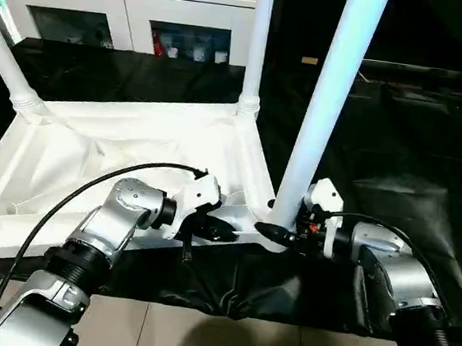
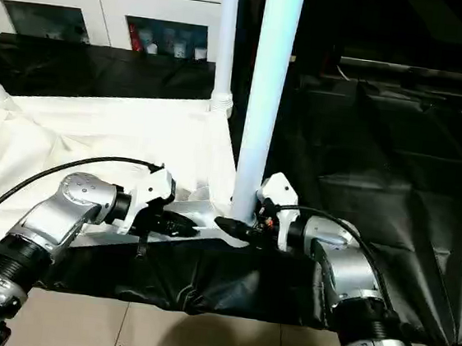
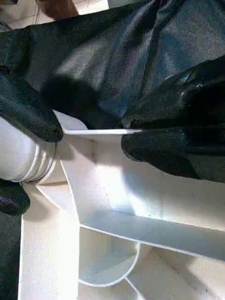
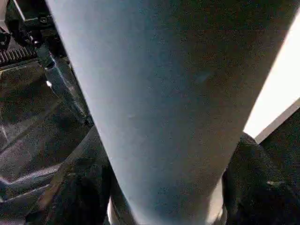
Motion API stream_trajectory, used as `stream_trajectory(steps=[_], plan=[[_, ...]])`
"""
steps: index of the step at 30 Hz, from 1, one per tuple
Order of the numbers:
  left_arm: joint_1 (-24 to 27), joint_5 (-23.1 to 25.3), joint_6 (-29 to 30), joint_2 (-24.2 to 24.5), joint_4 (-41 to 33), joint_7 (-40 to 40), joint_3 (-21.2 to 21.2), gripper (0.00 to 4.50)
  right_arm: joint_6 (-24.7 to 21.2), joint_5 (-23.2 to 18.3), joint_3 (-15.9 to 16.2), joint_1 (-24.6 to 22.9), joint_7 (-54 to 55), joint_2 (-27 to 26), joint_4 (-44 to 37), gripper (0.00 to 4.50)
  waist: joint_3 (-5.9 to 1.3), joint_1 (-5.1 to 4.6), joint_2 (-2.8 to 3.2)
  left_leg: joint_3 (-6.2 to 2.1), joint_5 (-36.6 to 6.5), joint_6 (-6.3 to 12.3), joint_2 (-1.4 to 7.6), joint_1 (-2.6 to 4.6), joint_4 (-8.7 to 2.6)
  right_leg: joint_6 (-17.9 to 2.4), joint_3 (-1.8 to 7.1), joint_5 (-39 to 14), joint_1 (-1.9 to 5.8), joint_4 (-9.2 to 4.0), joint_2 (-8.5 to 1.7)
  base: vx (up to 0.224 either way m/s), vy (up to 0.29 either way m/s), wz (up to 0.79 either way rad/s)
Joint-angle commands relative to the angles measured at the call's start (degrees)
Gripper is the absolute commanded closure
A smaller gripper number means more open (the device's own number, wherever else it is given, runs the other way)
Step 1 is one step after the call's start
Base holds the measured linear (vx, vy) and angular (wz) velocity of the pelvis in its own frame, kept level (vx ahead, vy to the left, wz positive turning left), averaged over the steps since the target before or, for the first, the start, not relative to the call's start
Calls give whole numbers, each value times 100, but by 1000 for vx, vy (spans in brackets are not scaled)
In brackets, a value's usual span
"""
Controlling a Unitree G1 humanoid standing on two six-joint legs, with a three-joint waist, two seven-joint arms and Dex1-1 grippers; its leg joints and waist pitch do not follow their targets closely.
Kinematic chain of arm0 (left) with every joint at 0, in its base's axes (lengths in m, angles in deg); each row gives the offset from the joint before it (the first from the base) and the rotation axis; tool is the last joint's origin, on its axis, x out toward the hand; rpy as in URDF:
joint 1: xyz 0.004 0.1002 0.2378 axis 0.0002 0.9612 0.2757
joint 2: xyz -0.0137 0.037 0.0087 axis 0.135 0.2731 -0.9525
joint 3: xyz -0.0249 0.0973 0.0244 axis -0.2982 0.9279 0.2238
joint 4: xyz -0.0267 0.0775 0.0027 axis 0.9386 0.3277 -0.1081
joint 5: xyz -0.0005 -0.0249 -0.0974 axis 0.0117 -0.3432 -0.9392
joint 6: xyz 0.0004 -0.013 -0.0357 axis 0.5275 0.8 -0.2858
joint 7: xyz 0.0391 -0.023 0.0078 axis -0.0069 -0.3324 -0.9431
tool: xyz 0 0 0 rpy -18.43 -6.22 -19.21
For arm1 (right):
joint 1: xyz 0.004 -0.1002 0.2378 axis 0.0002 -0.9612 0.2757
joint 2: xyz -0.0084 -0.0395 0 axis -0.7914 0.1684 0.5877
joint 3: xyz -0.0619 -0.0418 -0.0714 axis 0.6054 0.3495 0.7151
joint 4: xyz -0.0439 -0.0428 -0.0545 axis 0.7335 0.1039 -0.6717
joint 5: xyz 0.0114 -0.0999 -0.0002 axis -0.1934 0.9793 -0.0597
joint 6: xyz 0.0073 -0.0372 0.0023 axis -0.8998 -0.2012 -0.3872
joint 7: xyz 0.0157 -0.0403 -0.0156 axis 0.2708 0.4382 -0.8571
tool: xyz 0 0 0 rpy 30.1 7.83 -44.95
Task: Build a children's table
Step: Rotate leg to tighten
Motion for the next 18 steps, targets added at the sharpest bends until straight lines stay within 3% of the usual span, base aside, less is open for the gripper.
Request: stream_trajectory(steps=[1, 3, 6, 7, 10, 12, 14, 16, 18], plan=[[-287, -45, -51, -329, -43, -603, -128, 450, -45, -49, 185, -48, 142, -308, -34, 186, -410, -21, -60, -16, -2074, 96, 55, 200, -349, -1081, 23, -1921, 187, -379, -104, 0, 0, 0], [-344, -3, -25, -415, 48, -816, -171, 450, -33, -15, 110, 2, 384, -413, 108, 186, -406, -32, -73, -19, -2070, 56, 42, 195, -347, -1040, 26, -2017, 180, -391, -111, 0, 0, 0], [-568, 189, 7, -722, 410, -1590, -264, 450, 202, 254, -150, 282, 1577, -825, 769, 186, -397, -89, -77, -33, -2184, -65, 11, 202, -345, -943, 8, -2370, 159, -423, -117, 0, 0, 0], [-612, 224, 27, -790, 474, -1770, -286, 450, 270, 309, -186, 336, 1823, -906, 880, 186, -404, -98, -84, -45, -2188, -63, 8, 192, -349, -884, 1, -2448, 181, -433, -121, 0, 0, 0], [-792, 274, 201, -1127, 689, -2461, -410, 450, 261, 361, -331, 516, 2580, -1250, 1156, 186, -399, -128, -70, -48, -2255, -43, 5, 197, -344, -831, 1, -2540, 156, -460, -116, 0, 0, 0], [-825, 277, 235, -1198, 732, -2606, -437, 450, 259, 373, -367, 554, 2749, -1324, 1201, 186, -403, -136, -73, -48, -2267, -45, -2, 208, -342, -826, -5, -2535, 151, -474, -103, 0, 0, 0], [-875, 299, 293, -1379, 801, -2898, -474, 450, 216, 370, -538, 694, 3314, -1560, 1380, 186, -420, -146, -65, -48, -2138, -17, -3, 173, -345, -854, 2, -2284, 173, -445, -102, 0, 0, 0], [-891, 329, 274, -1528, 840, -3035, -458, 450, 245, 335, -704, 820, 3705, -1806, 1555, 186, -422, -141, -52, -40, -2088, 10, 2, 182, -340, -902, 5, -2112, 167, -438, -98, 0, 0, 0], [-885, 329, 251, -1569, 838, -3040, -446, 450, 300, 337, -718, 843, 3743, -1878, 1586, 186, -441, -142, -54, -41, -1988, 33, 2, 164, -337, -956, 1, -1878, 196, -409, -96, 0, 0, 0]])
